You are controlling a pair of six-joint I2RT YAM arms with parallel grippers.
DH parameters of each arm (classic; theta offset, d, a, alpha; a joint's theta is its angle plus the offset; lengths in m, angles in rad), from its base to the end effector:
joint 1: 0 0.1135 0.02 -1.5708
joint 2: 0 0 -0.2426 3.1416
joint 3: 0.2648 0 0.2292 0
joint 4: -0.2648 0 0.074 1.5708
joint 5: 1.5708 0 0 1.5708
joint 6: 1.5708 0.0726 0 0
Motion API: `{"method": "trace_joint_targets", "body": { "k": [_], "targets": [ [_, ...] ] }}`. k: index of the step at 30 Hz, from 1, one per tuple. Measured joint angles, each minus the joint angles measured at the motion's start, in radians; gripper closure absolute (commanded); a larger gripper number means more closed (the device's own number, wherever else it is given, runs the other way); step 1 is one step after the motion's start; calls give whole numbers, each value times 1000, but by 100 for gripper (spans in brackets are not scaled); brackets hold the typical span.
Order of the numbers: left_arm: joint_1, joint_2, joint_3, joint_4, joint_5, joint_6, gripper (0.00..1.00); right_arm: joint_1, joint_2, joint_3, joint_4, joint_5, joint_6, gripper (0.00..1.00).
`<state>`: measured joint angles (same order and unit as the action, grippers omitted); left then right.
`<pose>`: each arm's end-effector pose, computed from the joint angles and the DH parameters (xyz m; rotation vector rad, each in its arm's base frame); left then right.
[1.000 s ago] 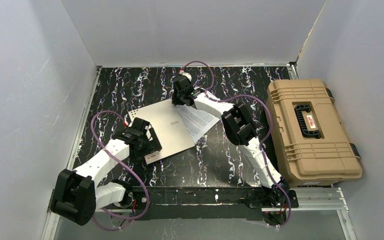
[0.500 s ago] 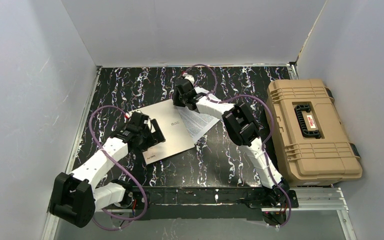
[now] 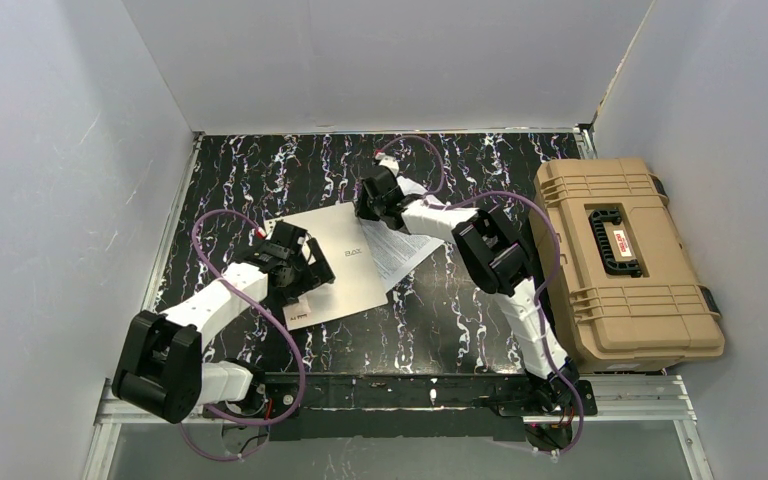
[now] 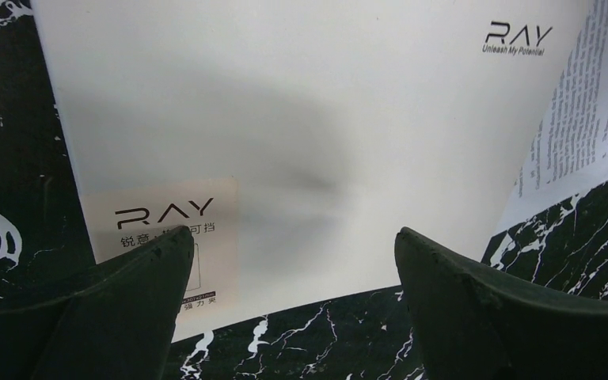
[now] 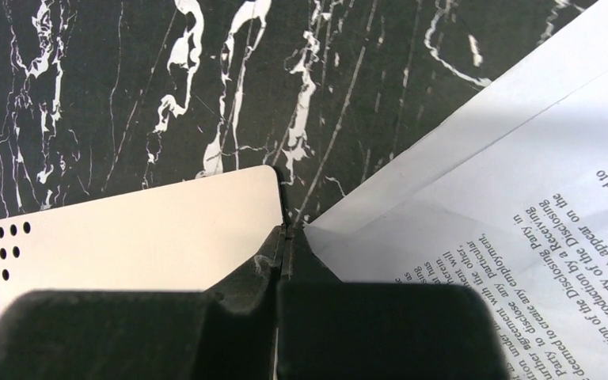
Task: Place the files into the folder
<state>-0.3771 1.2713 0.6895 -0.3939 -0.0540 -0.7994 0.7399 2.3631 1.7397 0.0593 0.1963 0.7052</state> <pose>0.2323 -0.0878 0.1525 -0.5640 2.5292 -0.3827 0.4010 0.3469 0.1258 0.0807 2.1899 0.6352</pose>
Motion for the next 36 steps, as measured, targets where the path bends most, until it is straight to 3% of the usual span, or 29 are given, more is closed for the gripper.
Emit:
{"method": "trace_joint_targets", "body": {
  "k": [21,36],
  "targets": [
    [35,3,-5,4,-108,-38,2,-49,-278,-462,133,11,18,99],
    [49,-42,-26,-12,-158,-35,2,-187,-540,-763,60,19,-5,99]
  ]
}}
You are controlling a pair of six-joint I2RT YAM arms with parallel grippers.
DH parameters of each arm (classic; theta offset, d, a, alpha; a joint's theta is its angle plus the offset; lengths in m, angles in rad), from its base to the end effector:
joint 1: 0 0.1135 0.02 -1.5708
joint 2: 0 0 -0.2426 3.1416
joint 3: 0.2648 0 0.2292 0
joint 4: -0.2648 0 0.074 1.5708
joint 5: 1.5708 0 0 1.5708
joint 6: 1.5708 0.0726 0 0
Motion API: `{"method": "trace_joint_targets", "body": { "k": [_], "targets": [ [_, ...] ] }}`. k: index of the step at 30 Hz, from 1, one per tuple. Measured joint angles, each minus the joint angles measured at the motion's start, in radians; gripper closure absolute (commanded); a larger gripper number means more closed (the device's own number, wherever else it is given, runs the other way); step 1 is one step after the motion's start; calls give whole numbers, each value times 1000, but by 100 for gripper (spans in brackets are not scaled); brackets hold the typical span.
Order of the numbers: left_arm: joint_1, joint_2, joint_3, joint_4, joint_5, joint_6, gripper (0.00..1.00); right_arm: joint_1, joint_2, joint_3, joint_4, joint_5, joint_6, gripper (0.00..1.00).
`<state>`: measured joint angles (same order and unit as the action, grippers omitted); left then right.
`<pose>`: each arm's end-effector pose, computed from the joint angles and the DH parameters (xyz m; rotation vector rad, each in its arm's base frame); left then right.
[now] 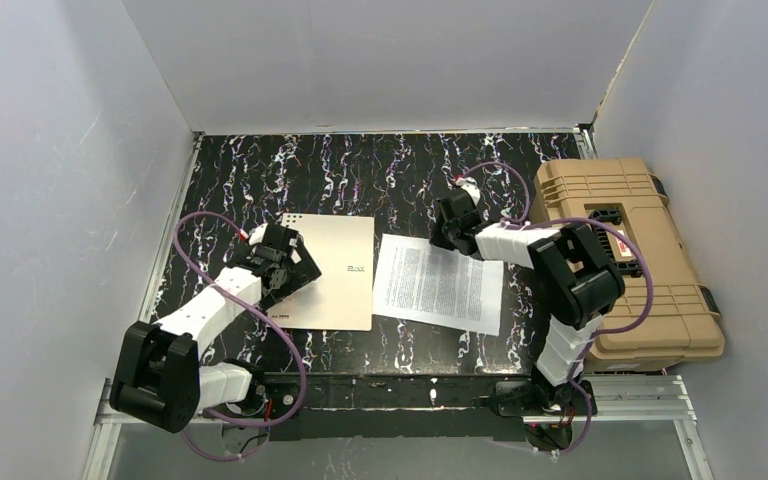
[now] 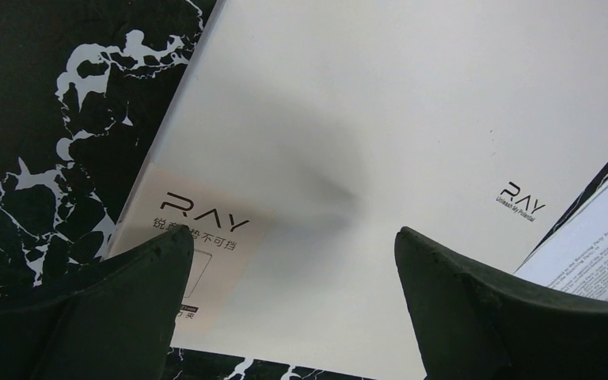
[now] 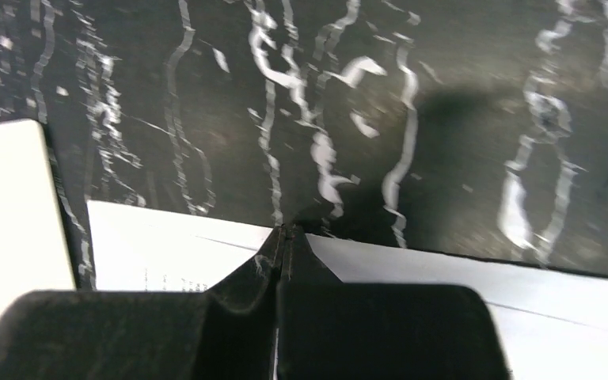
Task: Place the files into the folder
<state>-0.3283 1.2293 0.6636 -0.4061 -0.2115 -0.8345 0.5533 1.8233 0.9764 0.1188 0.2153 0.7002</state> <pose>0.2315 -0.0628 0.1544 -0.7114 2.4204 -0.2039 0.3317 0.1866 0.1260 0.2810 2.2948 0.4049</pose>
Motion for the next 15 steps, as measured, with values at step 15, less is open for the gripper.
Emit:
{"method": "trace_joint_targets", "body": {
  "k": [15],
  "targets": [
    [6,-58,-10,-51,8,5,2,90,-356,-23,-306,-39,-142,99]
  ]
}}
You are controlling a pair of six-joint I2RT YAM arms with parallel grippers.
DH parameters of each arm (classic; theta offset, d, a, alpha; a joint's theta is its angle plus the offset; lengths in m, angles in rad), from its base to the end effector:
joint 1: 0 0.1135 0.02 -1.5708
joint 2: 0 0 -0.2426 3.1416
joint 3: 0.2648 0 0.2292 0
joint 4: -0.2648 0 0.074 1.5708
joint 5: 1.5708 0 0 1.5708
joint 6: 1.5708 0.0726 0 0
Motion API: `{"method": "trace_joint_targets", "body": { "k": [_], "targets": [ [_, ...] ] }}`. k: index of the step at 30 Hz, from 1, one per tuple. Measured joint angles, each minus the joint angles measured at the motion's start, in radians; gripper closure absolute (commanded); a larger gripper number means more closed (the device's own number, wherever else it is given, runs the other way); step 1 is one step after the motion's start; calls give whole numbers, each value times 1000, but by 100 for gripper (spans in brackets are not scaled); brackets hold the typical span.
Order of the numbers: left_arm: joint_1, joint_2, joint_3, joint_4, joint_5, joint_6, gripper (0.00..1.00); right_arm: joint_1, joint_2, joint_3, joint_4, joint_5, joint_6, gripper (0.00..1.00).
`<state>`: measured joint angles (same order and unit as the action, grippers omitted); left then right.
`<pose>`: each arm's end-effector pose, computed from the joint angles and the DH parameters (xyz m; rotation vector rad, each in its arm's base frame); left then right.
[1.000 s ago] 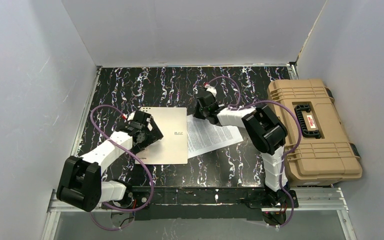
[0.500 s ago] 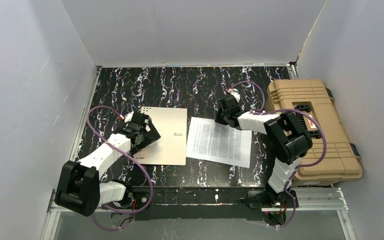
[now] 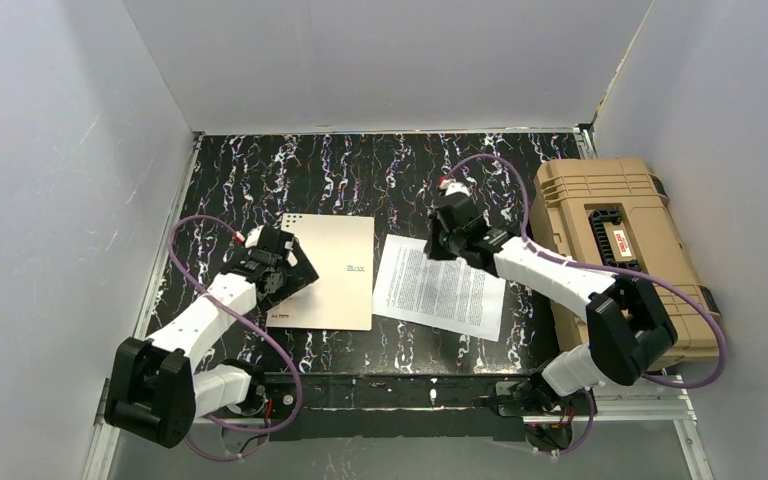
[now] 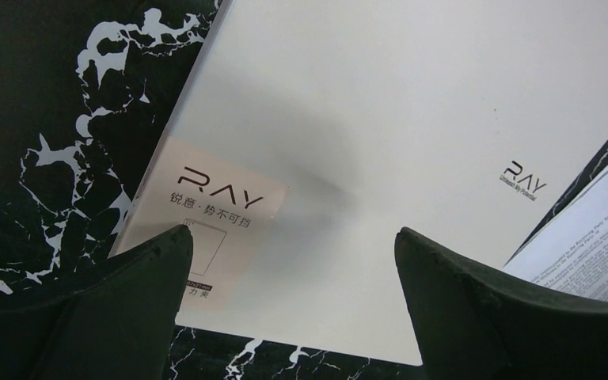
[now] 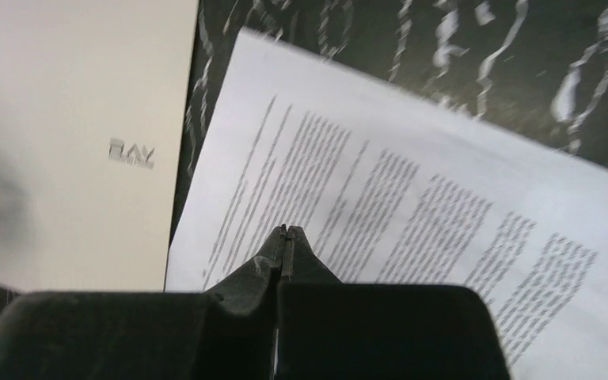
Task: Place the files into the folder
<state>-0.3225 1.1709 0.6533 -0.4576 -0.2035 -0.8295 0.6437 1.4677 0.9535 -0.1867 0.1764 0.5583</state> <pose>0.2217 -0.0586 0.1595 -0.7105 2.4268 -0.2061 0.2703 0.1869 0.2044 -0.0037 2.2965 0.4355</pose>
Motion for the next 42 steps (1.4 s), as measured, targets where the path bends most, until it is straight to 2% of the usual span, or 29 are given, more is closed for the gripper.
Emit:
{"method": "trace_joint_targets", "body": {
  "k": [10,19,31,38,42],
  "targets": [
    [0,-139,2,-60,5,19,2,289,-14,-18,-167,-98,-70,99],
    [0,-204,67,-127,9,63,2,407,44,-69,-205,-149,-76,99],
    [0,-222,100,-172,11,110,2,450,174,-33,-135,-159,-39,99],
    [0,-216,100,-172,12,114,2,449,232,33,-123,-38,5,99],
    [0,-211,100,-172,12,115,2,409,243,42,-106,20,20,99]
  ]
}}
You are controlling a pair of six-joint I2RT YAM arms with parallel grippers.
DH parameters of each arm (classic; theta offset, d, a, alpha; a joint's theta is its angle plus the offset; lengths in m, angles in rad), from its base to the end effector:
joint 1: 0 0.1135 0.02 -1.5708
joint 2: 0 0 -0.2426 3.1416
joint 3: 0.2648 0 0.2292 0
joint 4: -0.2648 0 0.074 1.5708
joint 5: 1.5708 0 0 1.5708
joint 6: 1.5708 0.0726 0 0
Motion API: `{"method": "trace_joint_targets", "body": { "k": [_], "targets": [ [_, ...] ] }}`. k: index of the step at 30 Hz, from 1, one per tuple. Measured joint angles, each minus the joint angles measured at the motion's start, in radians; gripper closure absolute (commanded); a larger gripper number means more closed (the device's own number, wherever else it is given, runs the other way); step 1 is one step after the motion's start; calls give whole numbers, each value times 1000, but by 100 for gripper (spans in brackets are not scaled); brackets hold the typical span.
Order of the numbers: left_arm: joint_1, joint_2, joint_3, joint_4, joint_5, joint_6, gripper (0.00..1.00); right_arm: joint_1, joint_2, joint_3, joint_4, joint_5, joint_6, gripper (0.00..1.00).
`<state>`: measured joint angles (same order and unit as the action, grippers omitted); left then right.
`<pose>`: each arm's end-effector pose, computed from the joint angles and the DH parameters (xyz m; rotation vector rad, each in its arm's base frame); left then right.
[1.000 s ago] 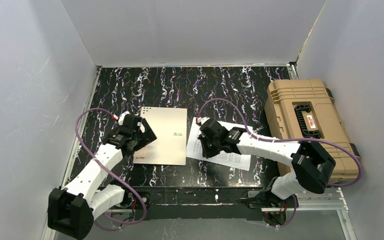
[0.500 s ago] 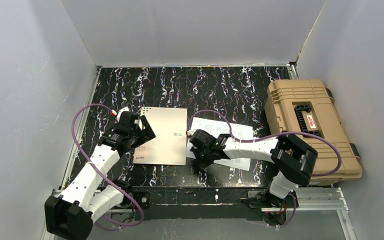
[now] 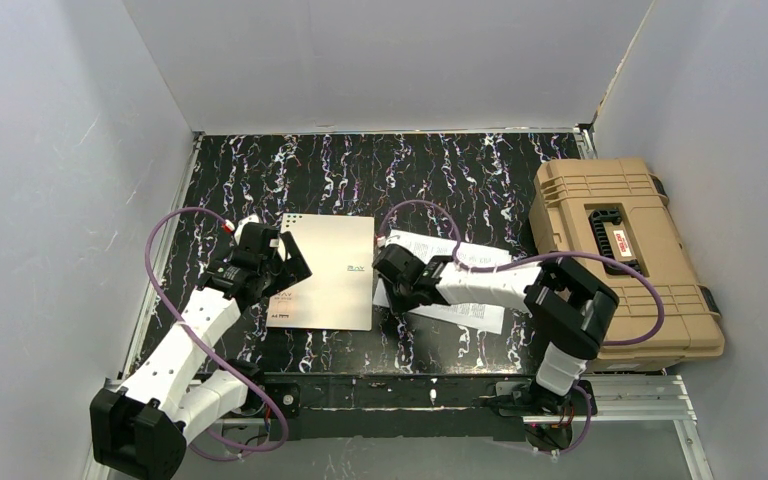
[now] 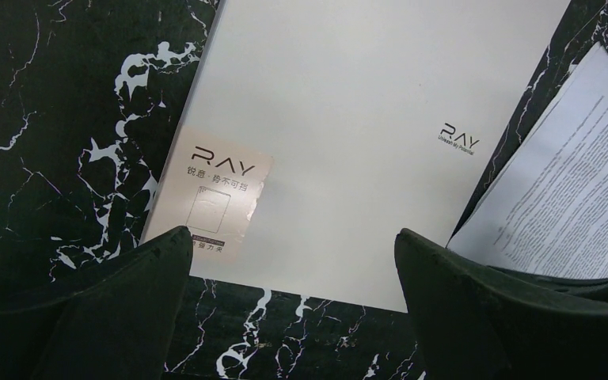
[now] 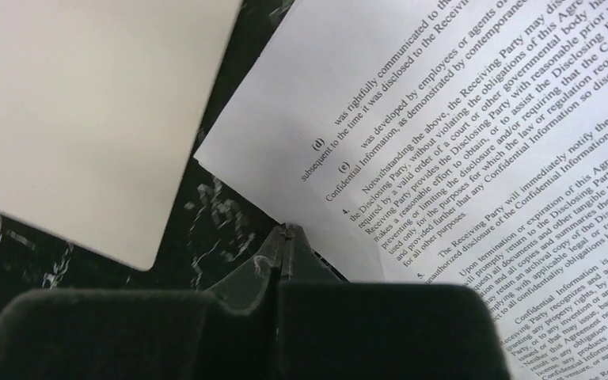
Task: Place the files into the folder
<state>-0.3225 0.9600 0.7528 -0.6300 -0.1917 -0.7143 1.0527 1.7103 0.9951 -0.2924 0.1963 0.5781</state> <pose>0.2007 -0.0525 0.2175 -0.5545 2.3387 -0.2566 0.1795 0.2863 0.1312 -0.5375 2.5367 0.3709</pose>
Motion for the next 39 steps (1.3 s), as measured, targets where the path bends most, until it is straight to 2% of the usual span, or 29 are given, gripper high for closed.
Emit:
{"method": "trace_joint_targets", "body": {
  "k": [11,25,32,39],
  "targets": [
    [0,21,0,-7,-8,0,2,-209,36,14,82,65,4,99],
    [0,85,0,-8,-91,-15,2,-437,145,140,116,85,5,98],
    [31,128,0,-7,-167,-41,2,-439,141,147,116,-30,-10,79],
    [53,201,-11,63,-167,-78,2,-401,112,147,146,-171,-4,58]
  ]
}}
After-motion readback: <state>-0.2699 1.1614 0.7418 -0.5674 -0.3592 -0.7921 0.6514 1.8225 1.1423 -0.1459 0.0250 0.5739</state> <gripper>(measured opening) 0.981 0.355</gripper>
